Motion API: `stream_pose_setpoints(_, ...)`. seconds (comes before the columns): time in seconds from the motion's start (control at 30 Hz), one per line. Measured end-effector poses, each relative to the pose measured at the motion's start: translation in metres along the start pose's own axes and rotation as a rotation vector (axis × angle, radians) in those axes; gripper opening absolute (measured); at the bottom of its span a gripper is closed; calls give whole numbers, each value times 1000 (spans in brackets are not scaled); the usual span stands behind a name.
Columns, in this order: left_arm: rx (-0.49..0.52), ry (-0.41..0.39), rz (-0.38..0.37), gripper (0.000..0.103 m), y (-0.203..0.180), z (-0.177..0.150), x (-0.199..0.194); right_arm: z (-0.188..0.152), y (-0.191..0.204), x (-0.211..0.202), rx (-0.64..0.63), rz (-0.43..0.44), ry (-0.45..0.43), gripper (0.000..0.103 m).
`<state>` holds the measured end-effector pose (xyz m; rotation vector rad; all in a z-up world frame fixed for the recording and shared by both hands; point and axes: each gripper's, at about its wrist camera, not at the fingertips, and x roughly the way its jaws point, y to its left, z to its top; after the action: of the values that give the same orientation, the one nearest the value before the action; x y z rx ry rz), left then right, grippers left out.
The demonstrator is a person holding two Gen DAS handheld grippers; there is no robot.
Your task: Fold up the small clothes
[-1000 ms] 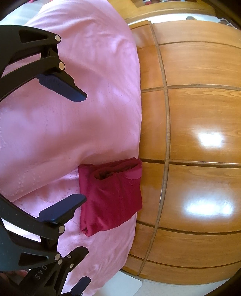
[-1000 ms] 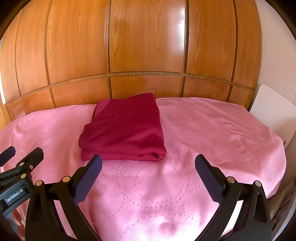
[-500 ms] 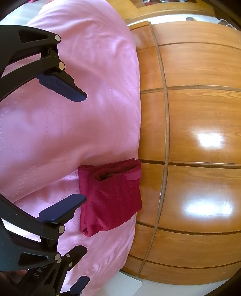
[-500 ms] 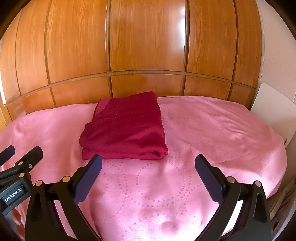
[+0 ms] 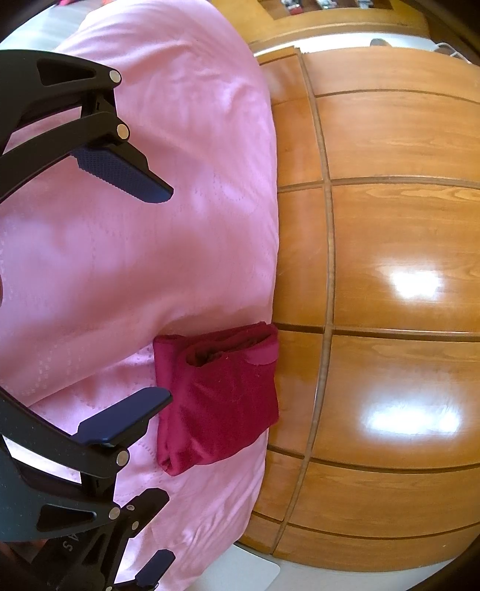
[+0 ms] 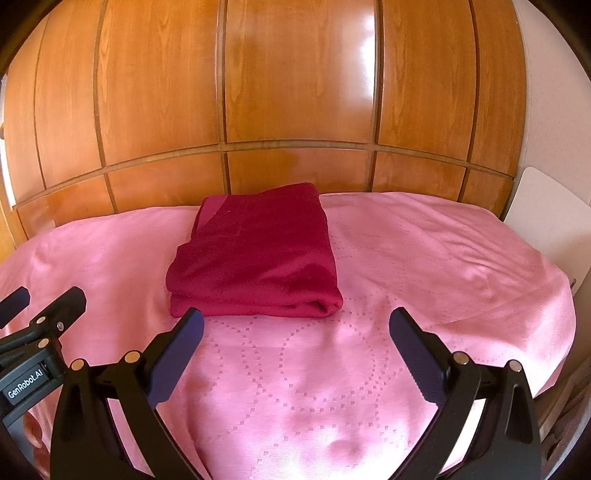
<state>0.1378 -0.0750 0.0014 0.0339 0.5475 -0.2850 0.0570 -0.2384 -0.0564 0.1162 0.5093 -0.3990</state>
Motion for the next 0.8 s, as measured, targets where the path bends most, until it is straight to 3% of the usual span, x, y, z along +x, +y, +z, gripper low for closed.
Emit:
stream_pose_setpoints(0.53, -12, -13, 17, 99, 3, -1, -5, -1, 5, 6, -21, 12, 10, 100)
stream_pose_setpoints(0.8, -34, 25, 9, 99, 8, -1, 3, -1, 7, 5, -21, 18, 2, 100)
